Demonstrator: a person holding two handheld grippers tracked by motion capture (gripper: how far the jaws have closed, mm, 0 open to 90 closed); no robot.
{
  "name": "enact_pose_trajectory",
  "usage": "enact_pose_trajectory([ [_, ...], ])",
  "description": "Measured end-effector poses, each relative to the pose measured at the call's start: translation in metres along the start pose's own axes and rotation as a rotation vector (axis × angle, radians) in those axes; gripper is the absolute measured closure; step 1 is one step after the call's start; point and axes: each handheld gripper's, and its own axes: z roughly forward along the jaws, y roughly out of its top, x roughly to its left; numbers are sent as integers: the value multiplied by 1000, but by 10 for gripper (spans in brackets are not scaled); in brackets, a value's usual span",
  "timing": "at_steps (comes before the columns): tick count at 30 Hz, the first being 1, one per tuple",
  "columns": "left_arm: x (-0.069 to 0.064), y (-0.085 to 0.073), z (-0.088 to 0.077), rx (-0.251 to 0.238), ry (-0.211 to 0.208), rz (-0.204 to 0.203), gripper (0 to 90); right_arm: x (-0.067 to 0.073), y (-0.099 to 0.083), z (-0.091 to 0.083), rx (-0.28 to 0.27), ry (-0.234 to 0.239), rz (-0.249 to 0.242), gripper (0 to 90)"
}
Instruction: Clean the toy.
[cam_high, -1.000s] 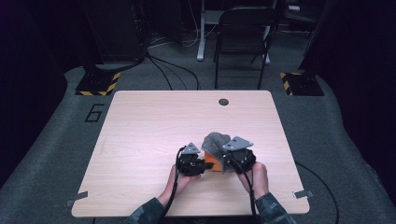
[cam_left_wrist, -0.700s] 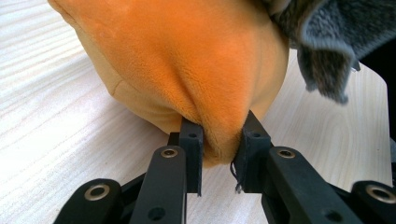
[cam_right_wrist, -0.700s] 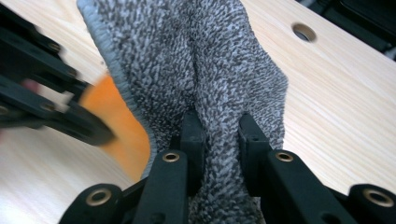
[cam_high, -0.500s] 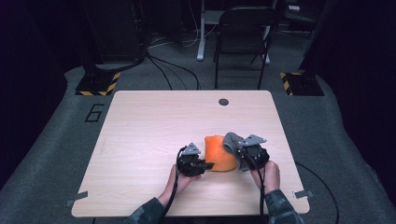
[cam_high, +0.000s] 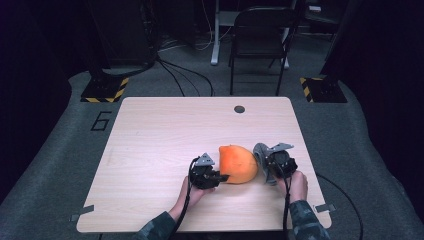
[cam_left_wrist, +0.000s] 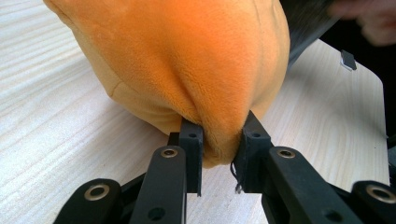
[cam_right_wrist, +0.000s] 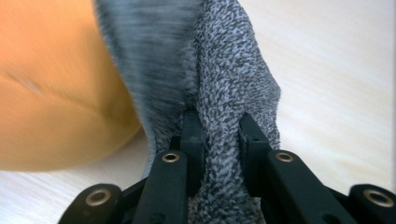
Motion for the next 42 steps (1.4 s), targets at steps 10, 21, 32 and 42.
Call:
enact_pose_trajectory([
  [10,0,0,1,-2,1,-4,756,60,28,-45,-185,65,-150,765],
  [21,0,-1,1,2,4,9,754,39,16,-24,-92,40,-101,765],
  [32,1,0,1,4,1,7,754,6,-8,23,83,38,-26,761],
  [42,0,0,2,2,1,8,753,9,17,-39,-122,42,-8,762],
])
